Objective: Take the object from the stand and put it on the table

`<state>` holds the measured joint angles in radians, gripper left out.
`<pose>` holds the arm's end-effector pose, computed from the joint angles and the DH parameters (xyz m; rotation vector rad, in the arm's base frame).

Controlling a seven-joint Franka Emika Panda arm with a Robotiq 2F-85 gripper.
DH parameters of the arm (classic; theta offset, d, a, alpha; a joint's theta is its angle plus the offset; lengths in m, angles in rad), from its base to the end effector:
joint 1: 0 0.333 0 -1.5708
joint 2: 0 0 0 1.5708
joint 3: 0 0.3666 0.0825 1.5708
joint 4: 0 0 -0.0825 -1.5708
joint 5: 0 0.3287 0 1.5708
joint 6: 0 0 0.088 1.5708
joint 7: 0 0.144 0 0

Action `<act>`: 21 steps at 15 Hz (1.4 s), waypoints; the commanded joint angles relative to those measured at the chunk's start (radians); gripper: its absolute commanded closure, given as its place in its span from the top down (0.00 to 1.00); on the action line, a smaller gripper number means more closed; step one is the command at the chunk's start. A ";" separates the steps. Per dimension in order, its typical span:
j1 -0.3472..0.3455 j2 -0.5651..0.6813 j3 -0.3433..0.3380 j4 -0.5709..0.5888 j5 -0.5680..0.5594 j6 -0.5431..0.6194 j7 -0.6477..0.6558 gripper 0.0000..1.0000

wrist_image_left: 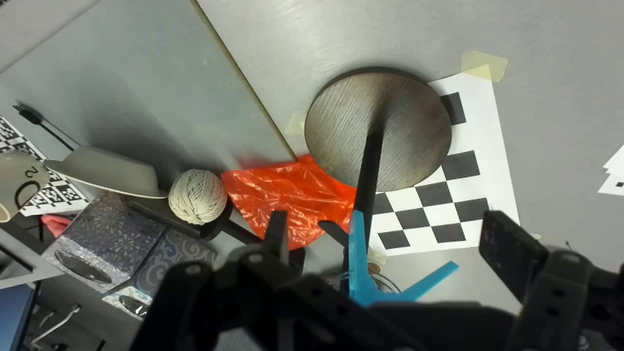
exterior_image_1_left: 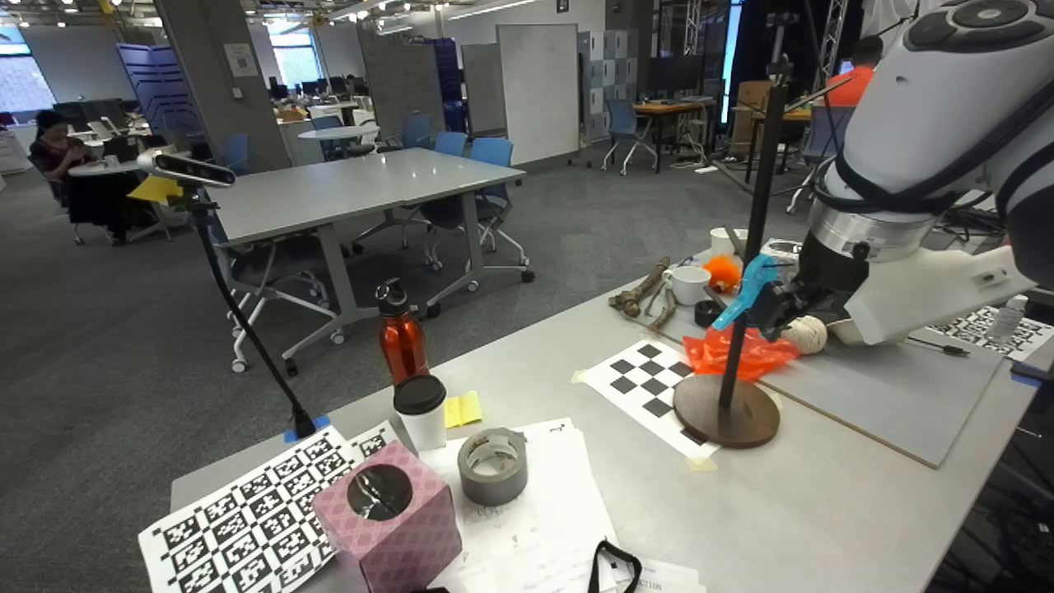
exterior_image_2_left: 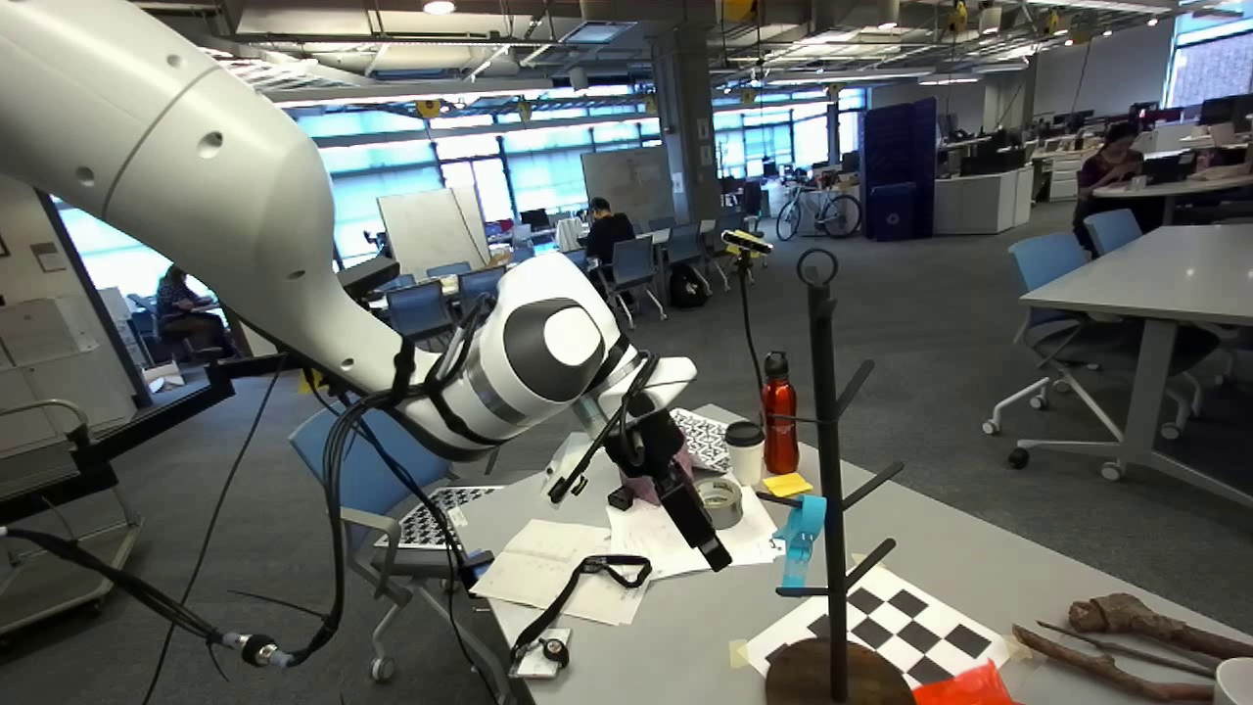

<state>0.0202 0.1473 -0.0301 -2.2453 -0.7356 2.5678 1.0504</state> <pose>0.5322 -0.0078 0.3733 2.7106 -0.6444 0.5195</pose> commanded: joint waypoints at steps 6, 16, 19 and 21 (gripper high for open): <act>0.050 0.134 -0.031 0.131 -0.153 0.035 0.233 1.00; 0.048 0.213 -0.073 0.207 -0.142 0.035 0.263 1.00; 0.050 0.222 -0.087 0.208 -0.148 0.036 0.264 1.00; 0.051 0.230 -0.096 0.211 -0.154 0.038 0.268 1.00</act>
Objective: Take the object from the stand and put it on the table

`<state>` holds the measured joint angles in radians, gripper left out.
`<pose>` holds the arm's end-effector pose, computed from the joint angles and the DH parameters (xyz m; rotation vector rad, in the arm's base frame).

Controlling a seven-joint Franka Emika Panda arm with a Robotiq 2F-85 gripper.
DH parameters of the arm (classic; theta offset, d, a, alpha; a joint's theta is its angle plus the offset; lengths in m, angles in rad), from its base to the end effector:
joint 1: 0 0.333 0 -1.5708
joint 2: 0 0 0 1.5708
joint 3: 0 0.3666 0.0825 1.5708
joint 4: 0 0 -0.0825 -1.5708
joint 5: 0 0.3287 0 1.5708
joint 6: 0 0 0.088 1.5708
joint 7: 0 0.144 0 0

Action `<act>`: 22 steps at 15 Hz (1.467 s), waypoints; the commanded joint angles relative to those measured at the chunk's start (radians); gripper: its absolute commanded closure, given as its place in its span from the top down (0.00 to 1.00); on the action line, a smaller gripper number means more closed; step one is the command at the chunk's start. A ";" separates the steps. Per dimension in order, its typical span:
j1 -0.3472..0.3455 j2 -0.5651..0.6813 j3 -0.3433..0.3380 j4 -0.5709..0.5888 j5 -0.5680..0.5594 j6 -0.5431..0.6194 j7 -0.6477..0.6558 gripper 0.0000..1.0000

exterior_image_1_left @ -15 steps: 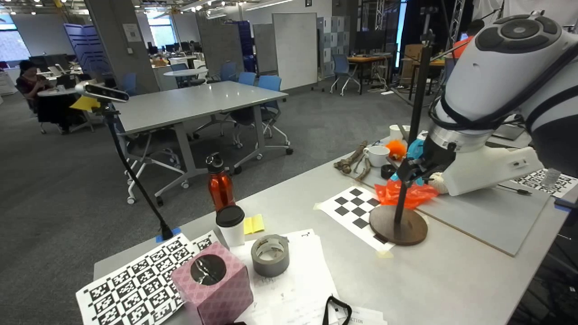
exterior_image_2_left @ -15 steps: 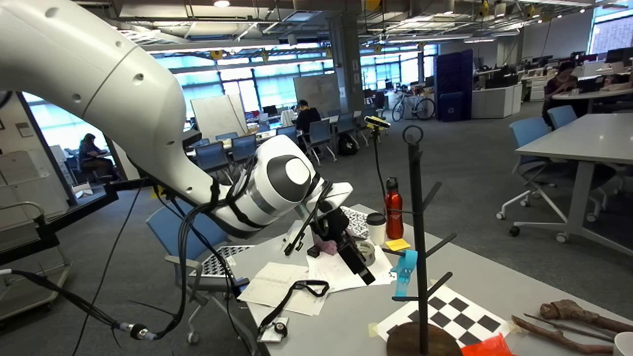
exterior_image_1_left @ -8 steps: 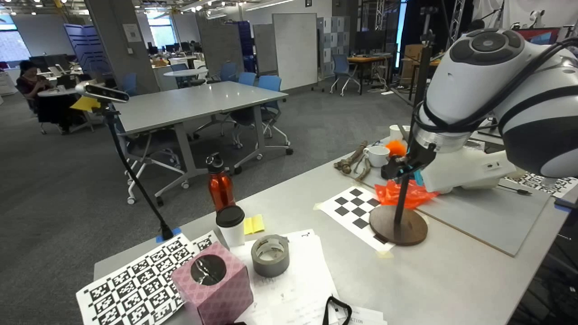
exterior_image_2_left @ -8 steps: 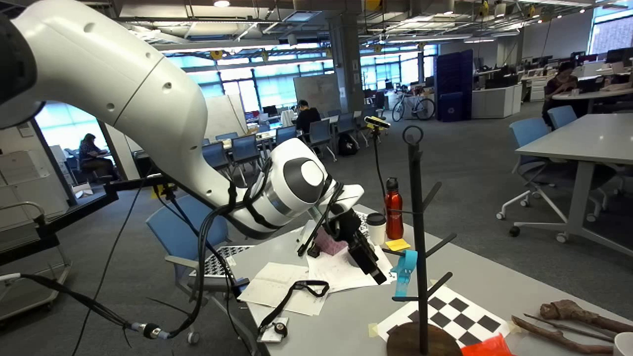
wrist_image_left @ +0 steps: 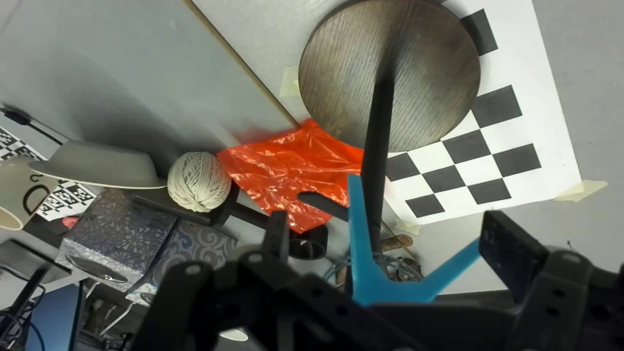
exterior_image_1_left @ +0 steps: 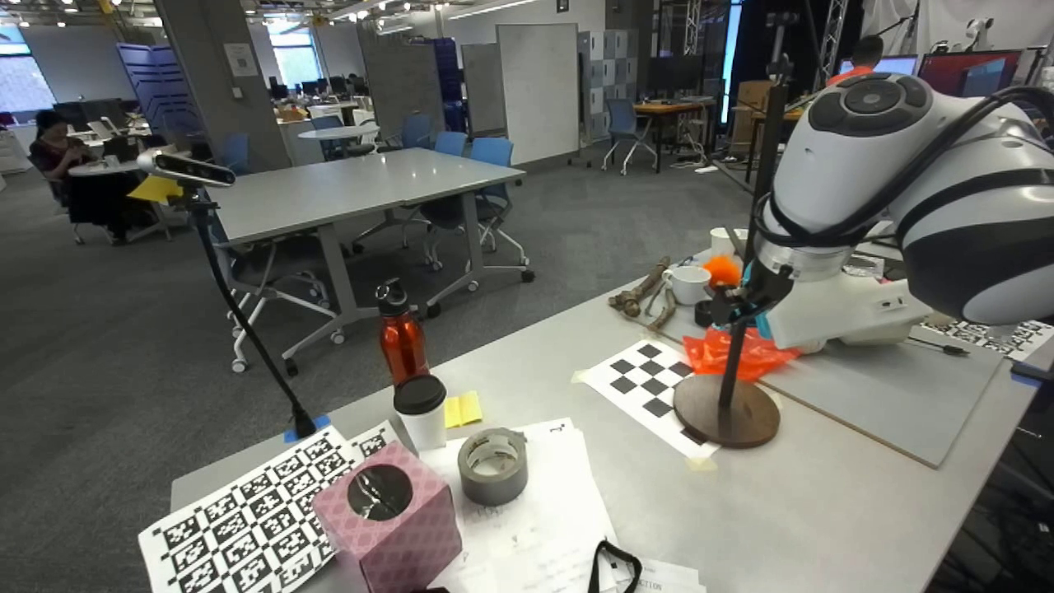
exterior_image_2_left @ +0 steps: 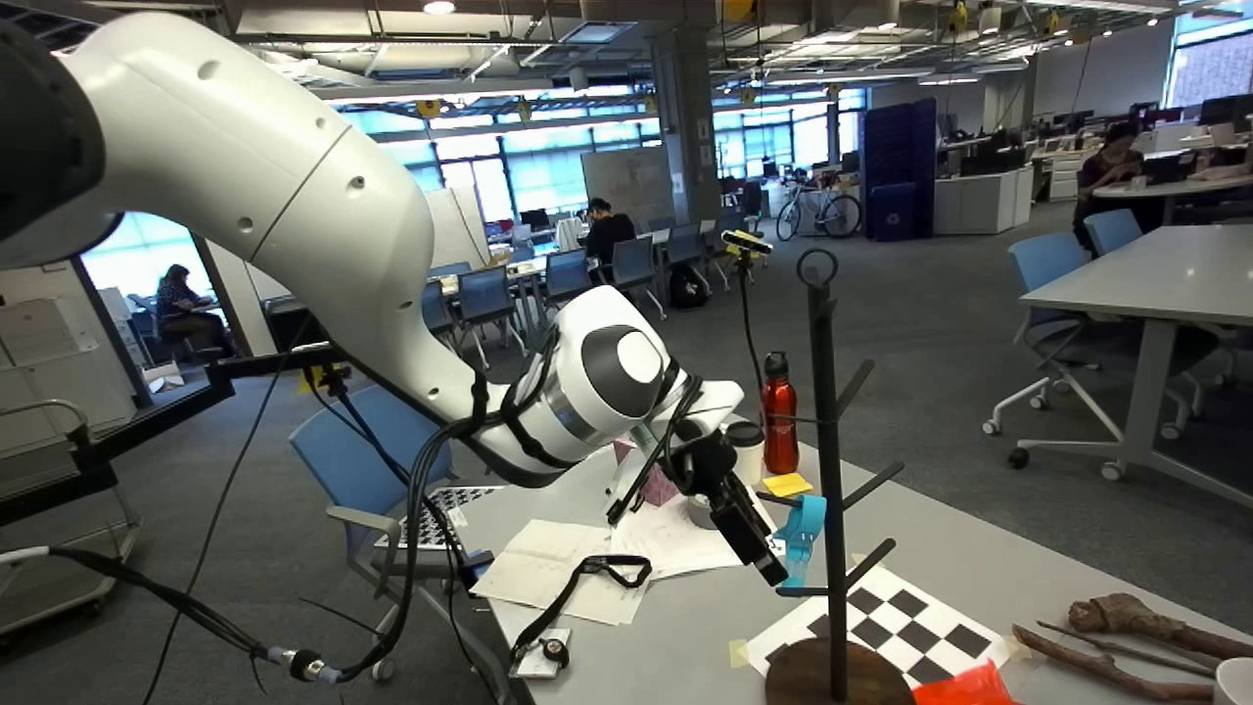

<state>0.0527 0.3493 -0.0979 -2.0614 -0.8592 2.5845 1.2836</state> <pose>0.5953 -0.0245 0.3342 2.6004 -0.8227 0.6096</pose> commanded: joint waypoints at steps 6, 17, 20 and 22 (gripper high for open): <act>0.016 0.041 -0.041 0.049 -0.045 0.027 0.034 1.00; 0.011 0.018 -0.040 0.030 -0.037 0.047 0.018 1.00; 0.010 0.006 -0.034 0.017 -0.027 0.051 0.009 1.00; 0.008 -0.003 -0.027 0.008 -0.015 0.052 0.002 1.00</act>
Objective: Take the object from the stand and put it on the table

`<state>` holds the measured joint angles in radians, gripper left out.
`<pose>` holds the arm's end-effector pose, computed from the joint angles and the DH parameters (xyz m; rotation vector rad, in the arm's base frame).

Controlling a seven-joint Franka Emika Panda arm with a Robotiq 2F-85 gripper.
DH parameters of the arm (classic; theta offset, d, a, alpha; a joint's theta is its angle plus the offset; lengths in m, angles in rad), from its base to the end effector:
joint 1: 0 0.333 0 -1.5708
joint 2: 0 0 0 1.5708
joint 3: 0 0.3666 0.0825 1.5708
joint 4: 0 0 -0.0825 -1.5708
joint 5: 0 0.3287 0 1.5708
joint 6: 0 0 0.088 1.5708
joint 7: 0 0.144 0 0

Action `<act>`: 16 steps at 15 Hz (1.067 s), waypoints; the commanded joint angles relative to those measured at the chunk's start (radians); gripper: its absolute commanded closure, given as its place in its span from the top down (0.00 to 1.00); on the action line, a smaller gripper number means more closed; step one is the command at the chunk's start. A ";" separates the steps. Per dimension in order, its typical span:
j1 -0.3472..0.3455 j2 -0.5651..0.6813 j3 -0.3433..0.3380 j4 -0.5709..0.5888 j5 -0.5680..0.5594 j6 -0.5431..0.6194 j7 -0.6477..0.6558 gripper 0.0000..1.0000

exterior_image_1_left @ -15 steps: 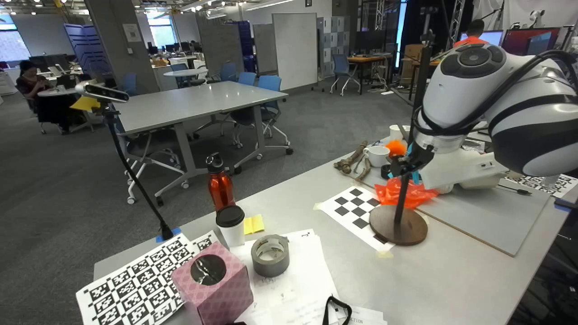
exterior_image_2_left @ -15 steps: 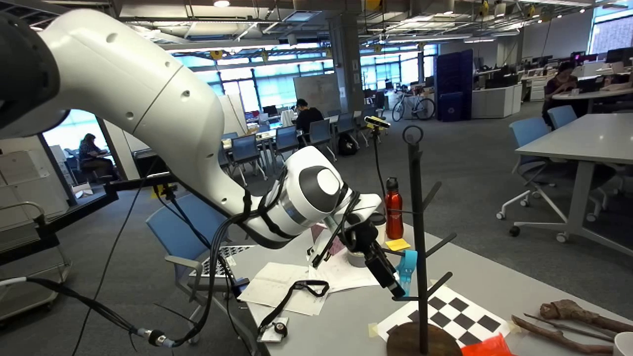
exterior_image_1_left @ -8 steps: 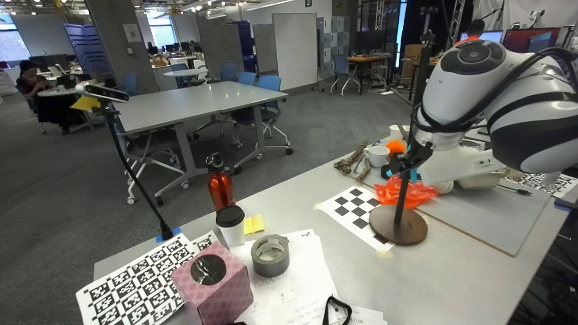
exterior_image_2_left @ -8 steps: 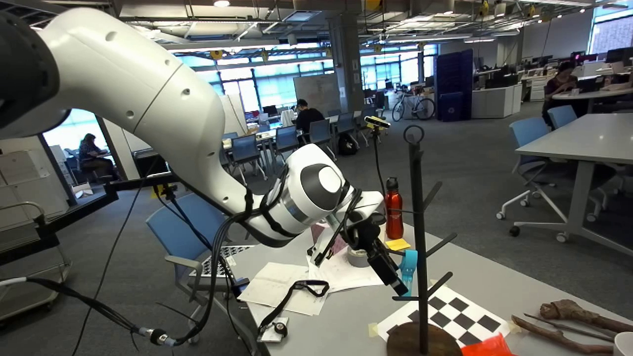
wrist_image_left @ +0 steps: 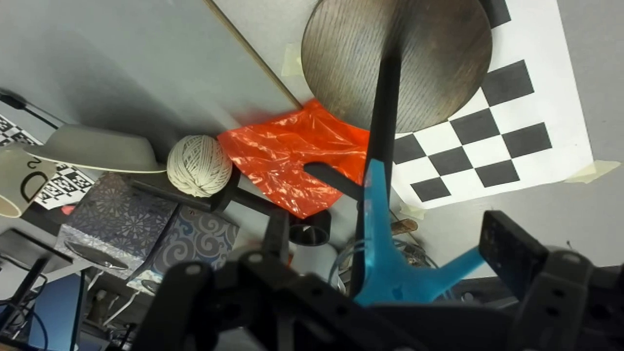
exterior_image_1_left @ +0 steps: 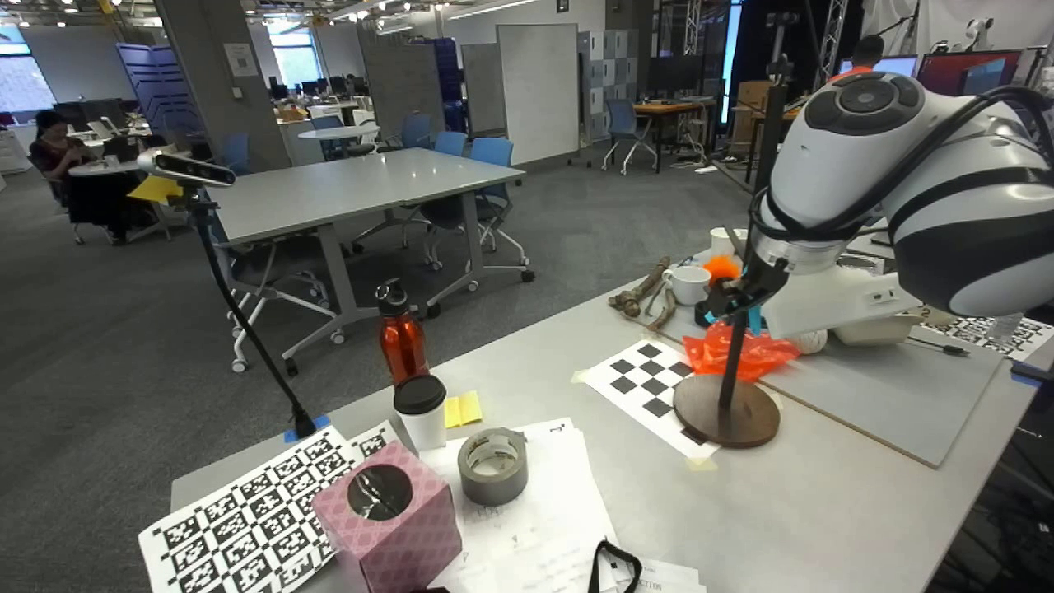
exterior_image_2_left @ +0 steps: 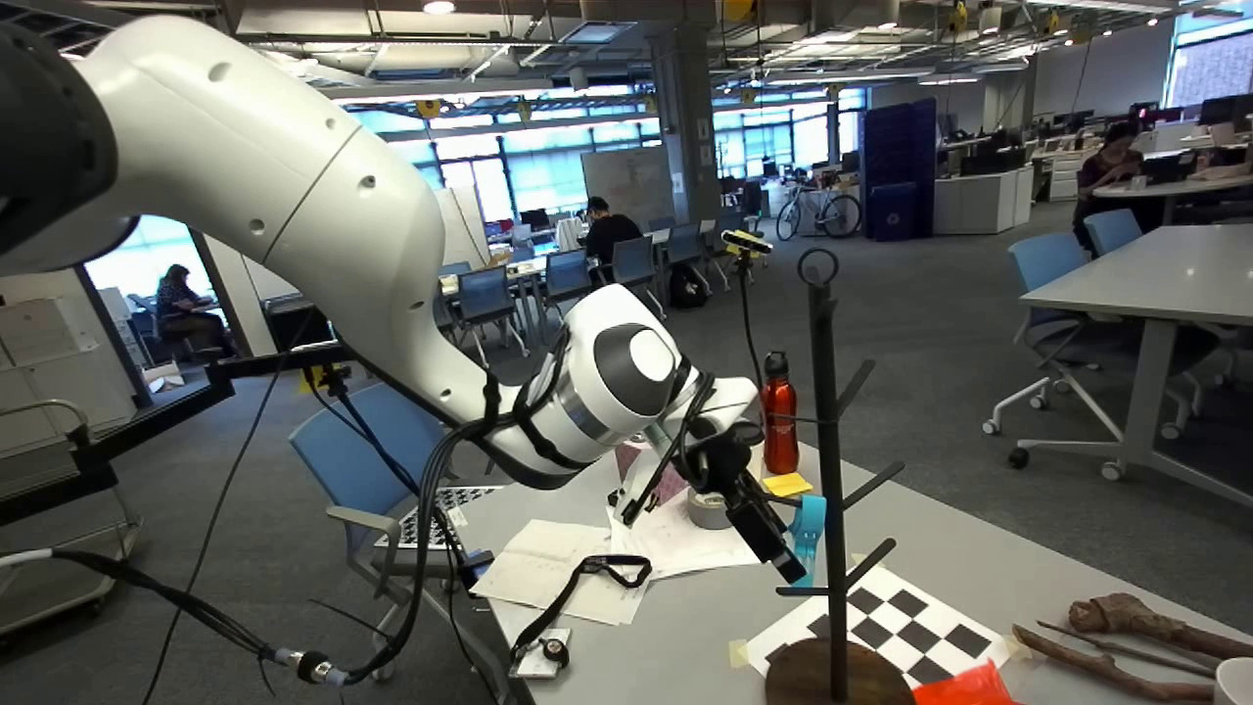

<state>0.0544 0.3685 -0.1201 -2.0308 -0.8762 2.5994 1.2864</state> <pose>0.6056 -0.0340 0.3363 2.5867 -0.8224 0.6422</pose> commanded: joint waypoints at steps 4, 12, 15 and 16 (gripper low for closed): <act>0.014 -0.028 -0.006 -0.027 -0.010 0.055 0.011 1.00; 0.023 -0.009 -0.024 0.002 -0.025 0.078 0.032 1.00; 0.023 -0.008 -0.025 0.003 -0.027 0.077 0.033 1.00; 0.023 -0.008 -0.025 0.001 -0.026 0.076 0.032 1.00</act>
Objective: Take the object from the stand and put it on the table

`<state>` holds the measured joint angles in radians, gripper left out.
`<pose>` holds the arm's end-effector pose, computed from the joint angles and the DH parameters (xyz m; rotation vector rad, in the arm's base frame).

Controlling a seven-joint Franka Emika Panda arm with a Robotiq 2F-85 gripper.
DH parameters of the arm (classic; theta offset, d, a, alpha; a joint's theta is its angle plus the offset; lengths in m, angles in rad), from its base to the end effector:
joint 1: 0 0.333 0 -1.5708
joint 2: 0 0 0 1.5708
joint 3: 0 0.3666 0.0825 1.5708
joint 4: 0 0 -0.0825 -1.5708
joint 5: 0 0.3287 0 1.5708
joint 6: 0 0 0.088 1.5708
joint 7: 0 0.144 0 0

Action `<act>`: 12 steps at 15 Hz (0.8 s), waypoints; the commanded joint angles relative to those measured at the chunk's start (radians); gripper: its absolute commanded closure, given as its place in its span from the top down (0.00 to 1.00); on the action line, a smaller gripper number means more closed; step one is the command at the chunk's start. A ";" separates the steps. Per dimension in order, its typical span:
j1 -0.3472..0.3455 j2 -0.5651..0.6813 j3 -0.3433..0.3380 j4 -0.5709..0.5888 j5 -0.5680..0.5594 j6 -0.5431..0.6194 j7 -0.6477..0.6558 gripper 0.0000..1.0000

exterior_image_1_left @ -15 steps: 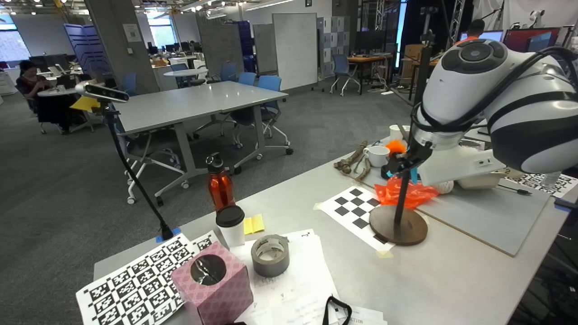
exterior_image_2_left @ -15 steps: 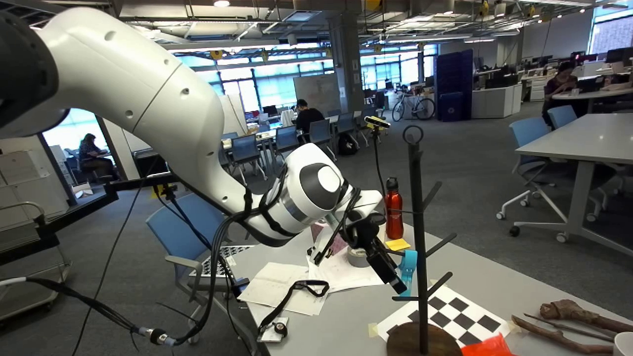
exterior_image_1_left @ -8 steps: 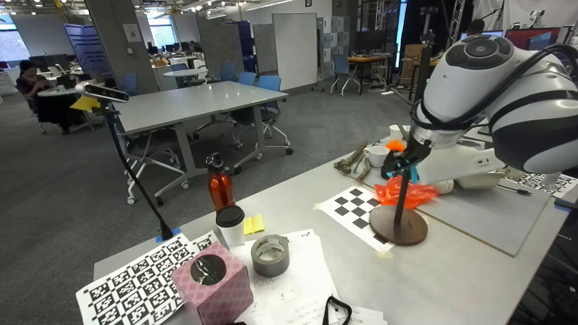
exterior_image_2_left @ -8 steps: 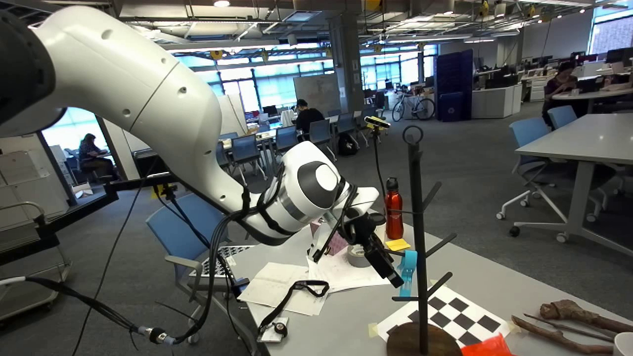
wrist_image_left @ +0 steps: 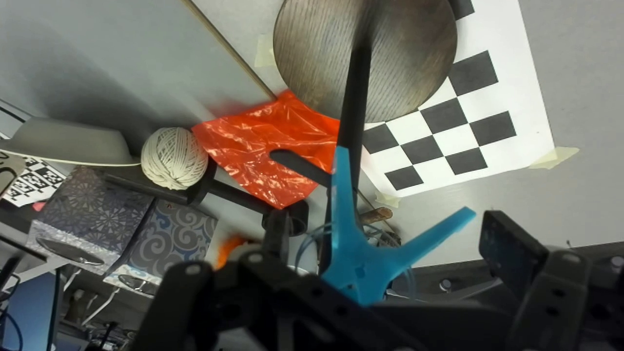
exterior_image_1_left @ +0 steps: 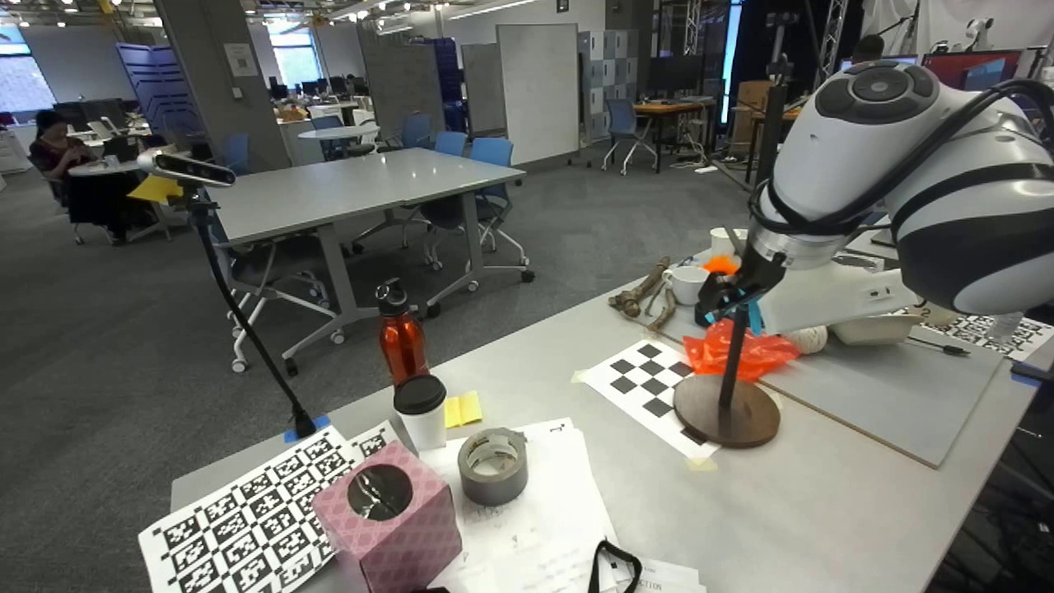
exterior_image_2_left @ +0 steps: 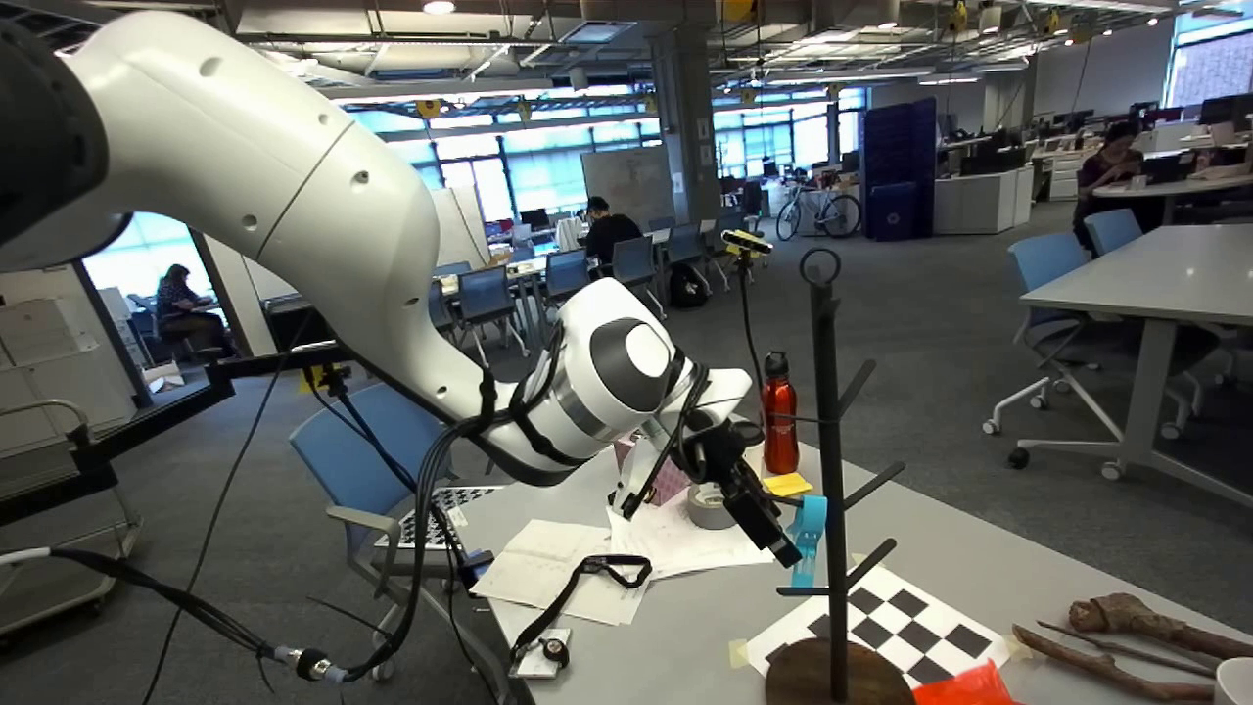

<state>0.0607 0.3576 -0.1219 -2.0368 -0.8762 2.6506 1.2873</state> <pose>0.6081 -0.0246 0.3442 2.6247 -0.8092 0.6966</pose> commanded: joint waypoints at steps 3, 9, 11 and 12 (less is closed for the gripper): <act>0.017 0.002 -0.023 -0.001 -0.028 0.023 0.027 1.00; 0.018 0.005 -0.027 -0.009 -0.052 0.024 0.031 0.71; 0.017 0.004 -0.026 -0.010 -0.059 0.025 0.032 0.62; 0.017 0.005 -0.026 -0.010 -0.062 0.026 0.033 0.52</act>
<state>0.0610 0.3622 -0.1261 -2.0410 -0.9016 2.6506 1.2873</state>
